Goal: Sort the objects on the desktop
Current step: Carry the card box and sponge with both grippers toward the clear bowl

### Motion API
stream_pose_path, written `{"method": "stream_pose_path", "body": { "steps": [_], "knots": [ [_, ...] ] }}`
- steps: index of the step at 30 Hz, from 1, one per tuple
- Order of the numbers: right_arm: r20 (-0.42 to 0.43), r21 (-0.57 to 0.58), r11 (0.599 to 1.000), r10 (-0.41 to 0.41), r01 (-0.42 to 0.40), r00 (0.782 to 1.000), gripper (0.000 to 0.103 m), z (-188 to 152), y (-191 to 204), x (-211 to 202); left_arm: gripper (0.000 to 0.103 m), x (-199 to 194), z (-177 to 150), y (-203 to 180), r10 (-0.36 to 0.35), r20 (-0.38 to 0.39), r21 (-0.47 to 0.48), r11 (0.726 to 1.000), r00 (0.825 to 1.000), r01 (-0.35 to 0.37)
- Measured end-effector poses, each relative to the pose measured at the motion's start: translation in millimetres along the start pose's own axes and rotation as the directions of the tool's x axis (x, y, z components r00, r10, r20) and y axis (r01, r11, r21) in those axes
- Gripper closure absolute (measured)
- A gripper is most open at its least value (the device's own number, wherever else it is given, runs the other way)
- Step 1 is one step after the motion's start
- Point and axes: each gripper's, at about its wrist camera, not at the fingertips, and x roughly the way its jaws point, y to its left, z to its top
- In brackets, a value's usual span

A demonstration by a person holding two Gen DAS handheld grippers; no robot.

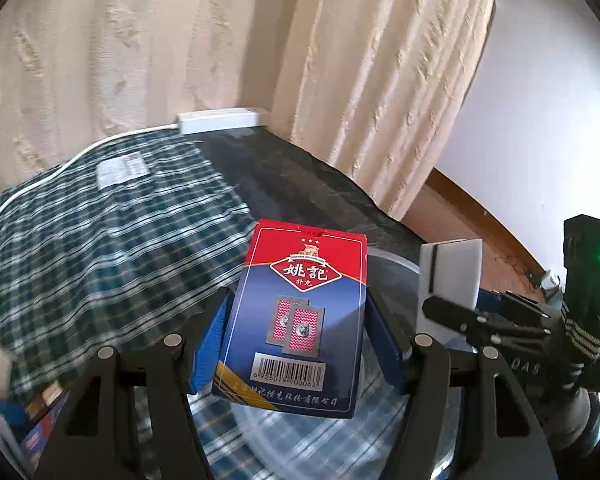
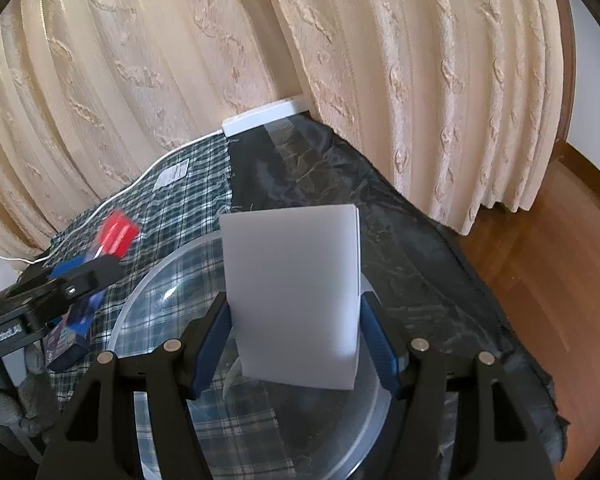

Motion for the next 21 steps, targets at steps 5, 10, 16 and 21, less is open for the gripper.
{"method": "stream_pose_path", "body": {
  "steps": [5, 10, 16, 21],
  "knots": [
    [-0.006, -0.014, 1.0, -0.006, 0.006, 1.0, 0.035, 2.7, 4.1, 2.8, 0.035, 20.0, 7.4, -5.6, -0.024, -0.03, 0.003, 1.0, 0.999, 0.024],
    [-0.009, -0.009, 1.0, -0.015, 0.015, 1.0, 0.035, 5.9, 4.4, 6.3, 0.035, 31.9, 12.0, -7.0, -0.05, -0.039, -0.024, 0.998, 0.998, 0.05],
    [-0.016, 0.026, 0.999, -0.02, 0.02, 1.0, 0.031, 8.7, 0.4, 10.6, 0.032, 41.9, 12.5, -4.2, -0.149, -0.075, -0.083, 0.986, 0.986, 0.143],
    [-0.01, 0.03, 0.999, -0.025, 0.025, 1.0, 0.028, 8.6, -0.6, 8.4, 0.022, 38.9, 9.2, -7.5, -0.171, -0.061, -0.079, 0.983, 0.983, 0.166]
  ]
}}
